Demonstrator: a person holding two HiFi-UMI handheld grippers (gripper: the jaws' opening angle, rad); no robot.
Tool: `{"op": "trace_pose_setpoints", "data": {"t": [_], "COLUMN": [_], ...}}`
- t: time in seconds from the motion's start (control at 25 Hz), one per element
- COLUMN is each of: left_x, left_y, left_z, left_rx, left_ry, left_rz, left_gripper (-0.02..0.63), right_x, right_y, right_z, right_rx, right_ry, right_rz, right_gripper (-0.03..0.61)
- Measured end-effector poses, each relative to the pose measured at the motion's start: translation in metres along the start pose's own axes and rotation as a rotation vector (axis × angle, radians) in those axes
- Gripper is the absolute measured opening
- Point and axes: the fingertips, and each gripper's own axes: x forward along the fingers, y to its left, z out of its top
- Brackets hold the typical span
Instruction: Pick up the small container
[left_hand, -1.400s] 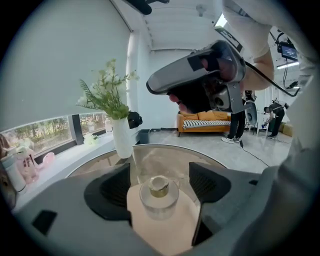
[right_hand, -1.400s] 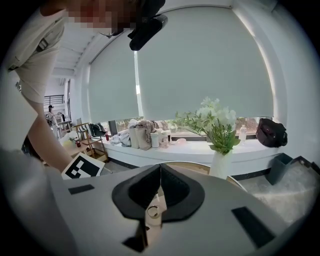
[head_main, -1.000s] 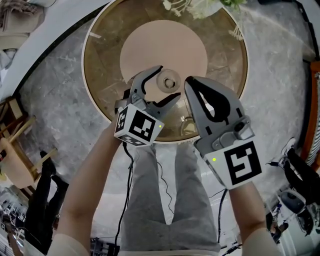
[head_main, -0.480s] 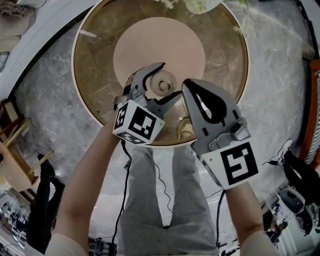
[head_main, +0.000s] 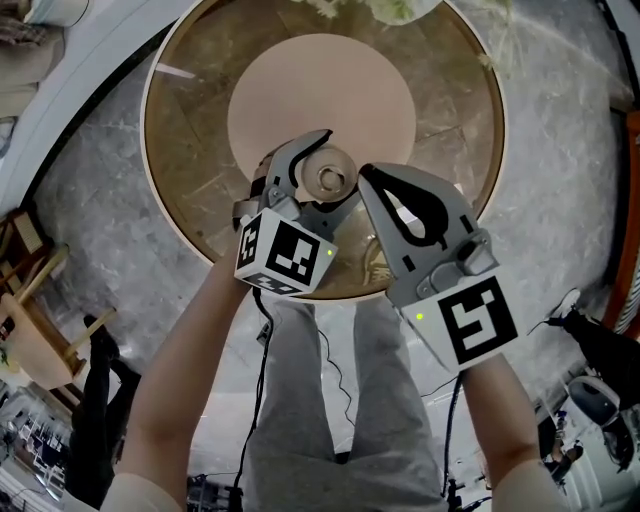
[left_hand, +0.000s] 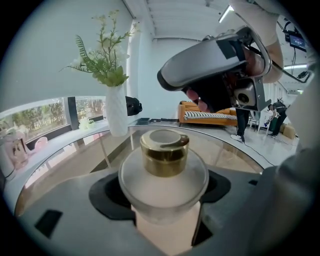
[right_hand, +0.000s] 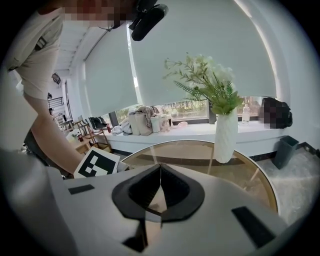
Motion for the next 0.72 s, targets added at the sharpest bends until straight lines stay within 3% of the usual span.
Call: {"op": "trace_pose_setpoints", "data": {"t": [0.2, 0.48, 0.52, 0.6, 0.72], "left_x": [0.001, 0.0, 0.001, 0.001, 0.0], "left_y": [-0.001, -0.007, -0.008, -0.009, -0.008], "left_z": [0.0, 0.0, -0.001, -0.001, 0.001], "left_rx": [0.026, 0.071, 0.074, 0.077, 0.079], "left_ry": [0.005, 0.003, 0.003, 0.002, 0.001], "left_rz": [-0.036, -0.097, -0.1, -0.103, -0.107], "left_gripper": [0.347, 0.345, 0.345, 0.345, 0.345], "right_x": [0.008, 0.018, 0.02, 0.025, 0.033], "right_y": [-0.001, 0.018, 0.02, 0.023, 0.025], "right_z": [-0.001, 0.001, -0.001, -0.006, -0.013], "right_rx": [-0.003, -0.036, -0.047, -0.065, -0.093], "right_ry": [-0.008, -0.044, -0.044, -0.034, -0.025], "right_rz": [0.015, 0.104, 0.111, 0.12, 0.114], "right_gripper": [0.008, 0.01, 0.024, 0.157, 0.171]}}
